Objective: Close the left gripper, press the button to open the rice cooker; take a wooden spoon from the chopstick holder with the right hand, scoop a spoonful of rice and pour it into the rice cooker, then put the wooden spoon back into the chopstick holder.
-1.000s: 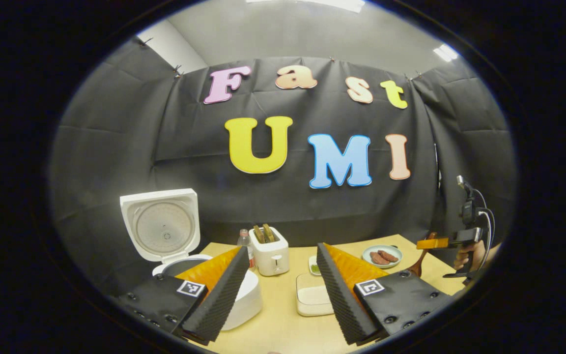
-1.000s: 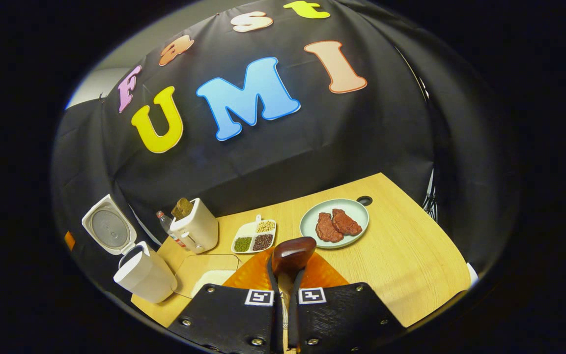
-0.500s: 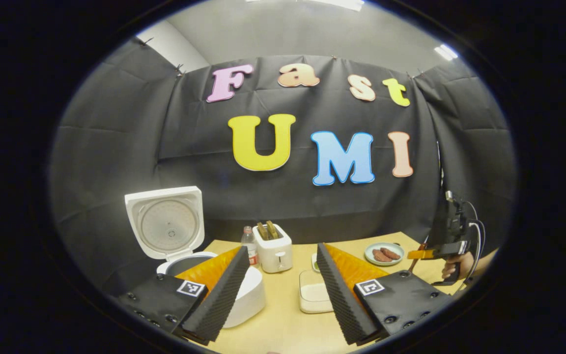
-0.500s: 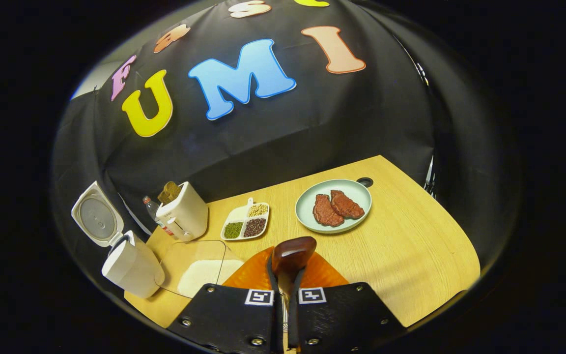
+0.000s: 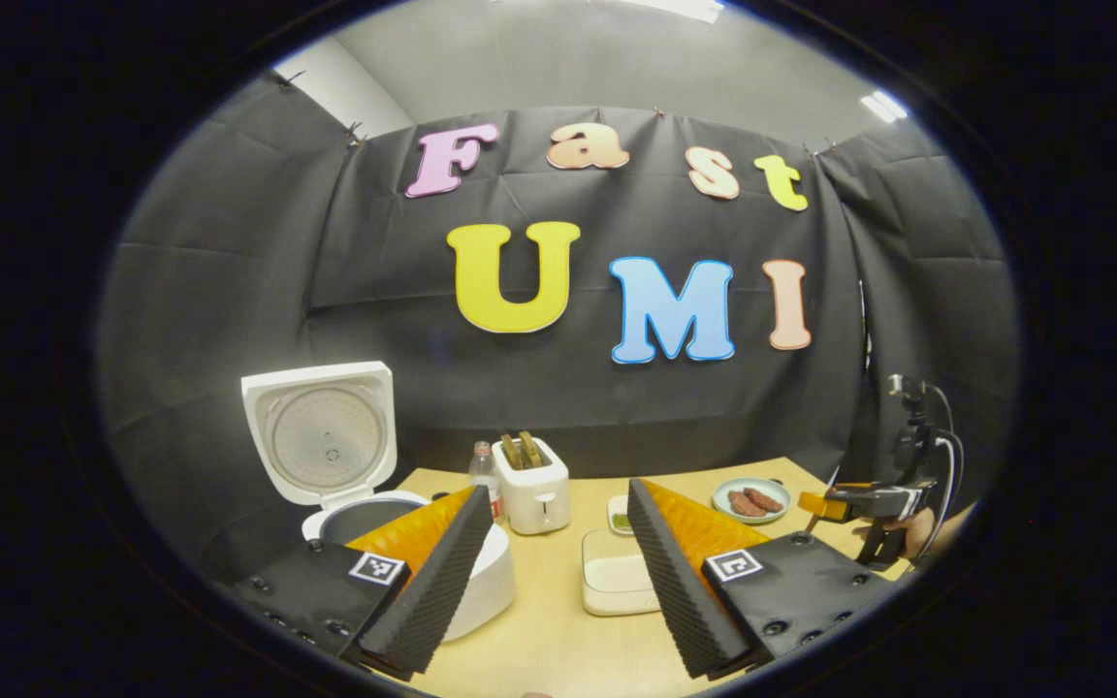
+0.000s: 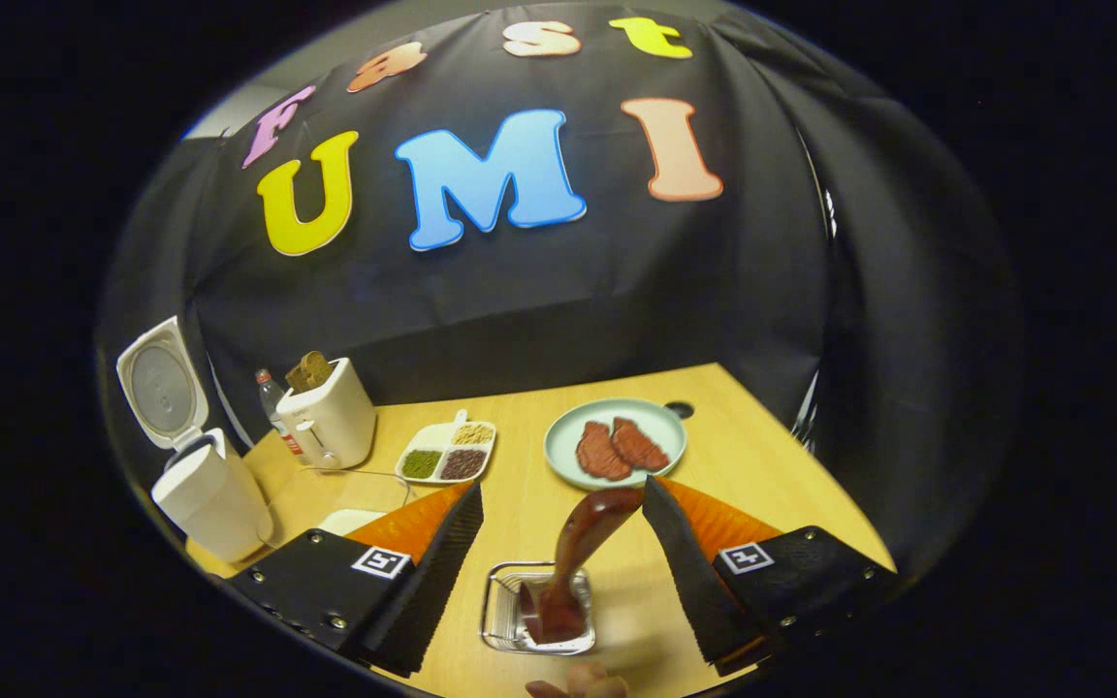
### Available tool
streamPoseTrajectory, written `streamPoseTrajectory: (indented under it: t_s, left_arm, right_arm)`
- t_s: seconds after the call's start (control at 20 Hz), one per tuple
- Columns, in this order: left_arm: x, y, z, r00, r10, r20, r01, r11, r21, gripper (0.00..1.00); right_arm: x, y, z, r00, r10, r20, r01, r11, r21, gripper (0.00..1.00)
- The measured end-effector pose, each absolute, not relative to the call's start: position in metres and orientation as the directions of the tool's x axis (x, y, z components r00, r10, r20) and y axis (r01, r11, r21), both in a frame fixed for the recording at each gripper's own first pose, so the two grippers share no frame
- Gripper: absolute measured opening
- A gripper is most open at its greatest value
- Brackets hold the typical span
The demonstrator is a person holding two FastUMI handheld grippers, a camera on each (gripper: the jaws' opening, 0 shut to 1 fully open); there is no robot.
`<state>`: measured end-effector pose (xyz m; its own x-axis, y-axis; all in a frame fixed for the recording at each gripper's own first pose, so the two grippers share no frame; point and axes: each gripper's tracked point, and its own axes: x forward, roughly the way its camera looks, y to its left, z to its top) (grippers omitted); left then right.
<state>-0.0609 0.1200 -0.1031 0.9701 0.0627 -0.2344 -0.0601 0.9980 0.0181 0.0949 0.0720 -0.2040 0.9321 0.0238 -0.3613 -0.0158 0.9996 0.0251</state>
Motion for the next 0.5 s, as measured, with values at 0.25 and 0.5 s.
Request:
streamPoseTrajectory:
  t_s: [0.25,0.5]
  left_arm:
    - [-0.051,0.110,-0.102,0.973,0.043,-0.228,-0.041,0.999,0.015,0.99]
    - [-0.036,0.124,-0.092,0.974,0.091,-0.206,-0.090,0.996,0.012,0.97]
  right_arm:
    - [0.069,0.091,-0.099,0.984,0.041,-0.173,-0.045,0.999,-0.017,0.99]
    - [0.047,0.114,-0.035,0.994,0.070,-0.082,-0.072,0.997,-0.017,0.99]
